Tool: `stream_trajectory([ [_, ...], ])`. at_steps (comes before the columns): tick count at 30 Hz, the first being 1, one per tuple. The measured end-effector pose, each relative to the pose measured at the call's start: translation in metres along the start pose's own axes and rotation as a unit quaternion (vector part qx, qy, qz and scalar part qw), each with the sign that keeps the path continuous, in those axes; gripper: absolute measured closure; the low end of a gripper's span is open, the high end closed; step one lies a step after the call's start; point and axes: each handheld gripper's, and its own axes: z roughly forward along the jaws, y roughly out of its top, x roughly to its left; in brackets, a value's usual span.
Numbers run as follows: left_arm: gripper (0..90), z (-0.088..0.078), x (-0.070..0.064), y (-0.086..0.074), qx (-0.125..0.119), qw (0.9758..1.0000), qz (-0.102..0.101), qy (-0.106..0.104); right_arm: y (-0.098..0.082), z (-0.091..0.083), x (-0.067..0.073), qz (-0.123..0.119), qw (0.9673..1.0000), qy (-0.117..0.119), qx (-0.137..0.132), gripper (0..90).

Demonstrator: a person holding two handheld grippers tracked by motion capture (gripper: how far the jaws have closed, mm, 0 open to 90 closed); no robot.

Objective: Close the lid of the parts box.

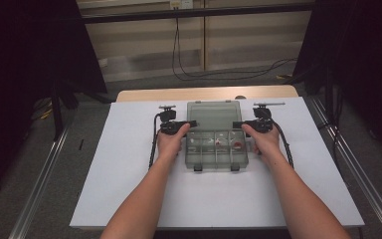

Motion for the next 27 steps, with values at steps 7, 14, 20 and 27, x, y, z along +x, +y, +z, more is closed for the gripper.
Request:
stream_trajectory([
  [7,70.7,-0.016,-0.009,0.007,-0.024,0.9987,0.042,0.011,0.003,-0.015,0.004,-0.027,0.9992,-0.014,-0.027,76.2],
  [14,77.0,-0.027,-0.014,0.011,-0.027,0.9962,0.080,0.019,0.002,-0.027,0.011,-0.088,0.9944,-0.038,-0.043,85.3],
  [20,81.6,-0.034,-0.014,0.022,-0.046,0.9961,0.075,0.014,-0.003,-0.028,0.012,-0.107,0.9916,-0.041,-0.059,85.6],
  [27,76.3,-0.028,-0.021,0.026,-0.051,0.9950,0.081,0.027,-0.007,-0.028,0.009,-0.117,0.9899,-0.029,-0.075,85.6],
])
